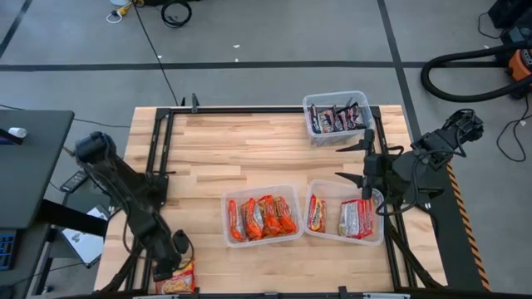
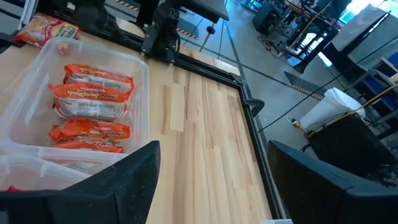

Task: Sort Maruchan noodles
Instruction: Put the red noodle pack into the bottom right transparent bin

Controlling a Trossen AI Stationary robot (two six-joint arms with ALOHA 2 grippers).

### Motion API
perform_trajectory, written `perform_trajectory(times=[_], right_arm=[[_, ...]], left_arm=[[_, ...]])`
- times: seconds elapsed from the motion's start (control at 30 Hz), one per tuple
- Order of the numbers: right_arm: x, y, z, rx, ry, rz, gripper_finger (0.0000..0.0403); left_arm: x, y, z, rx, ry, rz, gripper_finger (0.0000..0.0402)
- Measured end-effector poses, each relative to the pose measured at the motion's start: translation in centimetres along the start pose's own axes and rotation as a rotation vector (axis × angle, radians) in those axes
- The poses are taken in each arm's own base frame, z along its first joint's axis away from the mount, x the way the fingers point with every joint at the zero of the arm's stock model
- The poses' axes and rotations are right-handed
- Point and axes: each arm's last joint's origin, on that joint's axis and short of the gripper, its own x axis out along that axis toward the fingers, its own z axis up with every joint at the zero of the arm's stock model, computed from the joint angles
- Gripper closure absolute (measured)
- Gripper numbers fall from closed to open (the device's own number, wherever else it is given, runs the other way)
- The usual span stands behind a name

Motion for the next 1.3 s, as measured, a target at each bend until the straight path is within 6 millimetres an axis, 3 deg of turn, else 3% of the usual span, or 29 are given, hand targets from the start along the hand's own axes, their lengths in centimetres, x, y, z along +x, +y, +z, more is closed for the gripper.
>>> perform_trajectory(times=[0.17,0.4,0.53,0.73,0.83,1.0,1.17,1.3], right_arm=[[0.0,0.0,0.0,0.003,0.001,-0.003,0.0104],[0.5,-0.7,-0.1,0.022,0.024,-0.033,0.0105],[0.6,-1.0,-0.2,0.027,0.028,-0.049,0.0107],[0.1,-1.4,-0.2,0.025,0.008,-0.050,0.0110],[0.1,-1.5,-0.2,0.047,0.006,-0.053,0.0110],[0.7,-1.6,-0.1,0.128,0.007,-0.028,0.0110],[1.9,-1.8,0.1,0.257,0.021,-0.010,0.0112],[3.3,-1.8,0.0,0.289,0.065,0.021,0.0112]], left_arm=[[2.6,0.5,0.8,-0.025,-0.040,0.119,0.0143],[3.6,0.1,1.3,0.063,-0.050,0.090,0.0156],[3.7,-0.3,1.4,0.101,-0.064,0.064,0.0215],[3.6,-0.2,1.4,0.054,-0.022,0.050,0.0359],[3.0,-0.1,1.4,-0.037,0.037,0.030,0.0380],[-1.4,-1.5,0.6,-0.104,0.050,-0.015,0.0383],[-8.4,-3.0,-0.2,-0.194,-0.019,0.055,0.0383],[-14.8,-3.8,-0.5,-0.251,-0.190,0.165,0.0383]])
